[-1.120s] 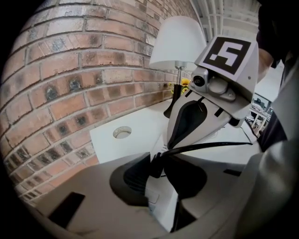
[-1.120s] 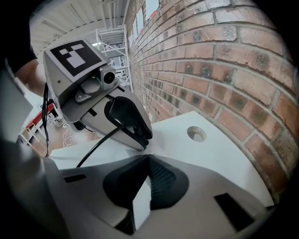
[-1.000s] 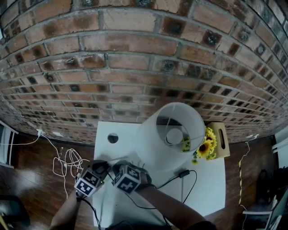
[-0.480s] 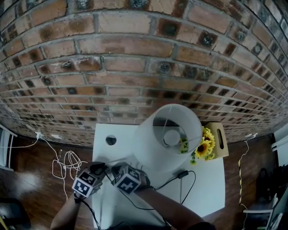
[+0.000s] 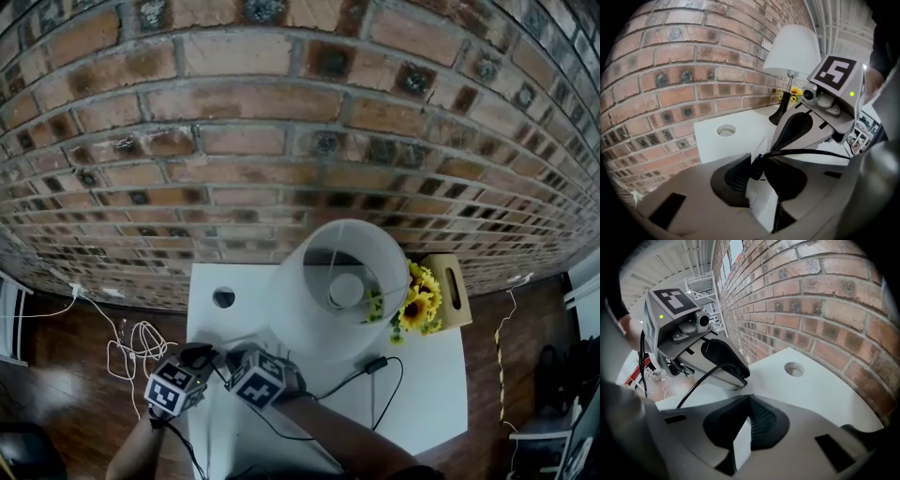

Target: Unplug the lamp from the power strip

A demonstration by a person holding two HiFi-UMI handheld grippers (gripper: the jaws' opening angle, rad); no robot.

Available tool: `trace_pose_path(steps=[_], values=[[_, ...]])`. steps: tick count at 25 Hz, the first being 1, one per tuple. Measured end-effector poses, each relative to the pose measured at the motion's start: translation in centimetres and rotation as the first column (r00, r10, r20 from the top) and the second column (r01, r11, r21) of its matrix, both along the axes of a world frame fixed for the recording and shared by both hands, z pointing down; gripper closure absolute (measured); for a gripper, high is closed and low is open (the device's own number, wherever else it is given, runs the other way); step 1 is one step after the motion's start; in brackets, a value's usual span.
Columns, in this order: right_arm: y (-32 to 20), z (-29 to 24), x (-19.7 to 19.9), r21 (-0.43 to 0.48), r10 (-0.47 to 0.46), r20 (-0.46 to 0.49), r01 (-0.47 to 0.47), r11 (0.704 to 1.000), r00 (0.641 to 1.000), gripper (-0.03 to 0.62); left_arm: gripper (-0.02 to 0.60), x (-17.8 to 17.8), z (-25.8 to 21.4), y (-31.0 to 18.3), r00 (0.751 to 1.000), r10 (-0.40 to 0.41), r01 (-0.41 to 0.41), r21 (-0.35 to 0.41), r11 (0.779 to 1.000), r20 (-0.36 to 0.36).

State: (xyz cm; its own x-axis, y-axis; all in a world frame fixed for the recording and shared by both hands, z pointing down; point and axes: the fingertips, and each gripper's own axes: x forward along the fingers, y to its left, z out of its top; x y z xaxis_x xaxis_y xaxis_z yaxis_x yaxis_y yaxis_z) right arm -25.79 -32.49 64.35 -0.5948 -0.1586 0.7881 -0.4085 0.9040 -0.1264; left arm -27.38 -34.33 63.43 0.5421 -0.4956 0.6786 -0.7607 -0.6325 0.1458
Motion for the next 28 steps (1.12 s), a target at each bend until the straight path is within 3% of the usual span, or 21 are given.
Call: trace_pose_path(steps=[3, 9, 24, 28], values=[[-0.2, 0.0, 0.0, 0.003, 0.006, 0.001, -0.006, 1.000, 1.000, 0.591, 0.479, -0.4, 0.4, -0.2, 1.000, -0.024, 0.024, -0.007, 1.000, -0.001], [-0.1, 0.1, -0.1, 0.000, 0.006, -0.006, -0.006, 1.000, 1.000, 0.591, 0.480, -0.2, -0.4, -0.1, 0.998, 0.003, -0.006, 0.040, 0.999, 0.065], [-0.2, 0.0, -0.1, -0.026, 0.024, 0.010, -0.024, 0.999, 1.000, 0.591, 0.485, -0.3, -0.9, 0.0, 0.999, -0.025, 0.024, 0.050, 0.998, 0.023], [-0.2, 0.0, 0.0, -0.036, 0.024, 0.006, -0.024, 0.999, 1.000, 0.591, 0.486, -0.1, -0.9, -0.1, 0.997, 0.029, -0.033, 0.053, 0.998, 0.067]])
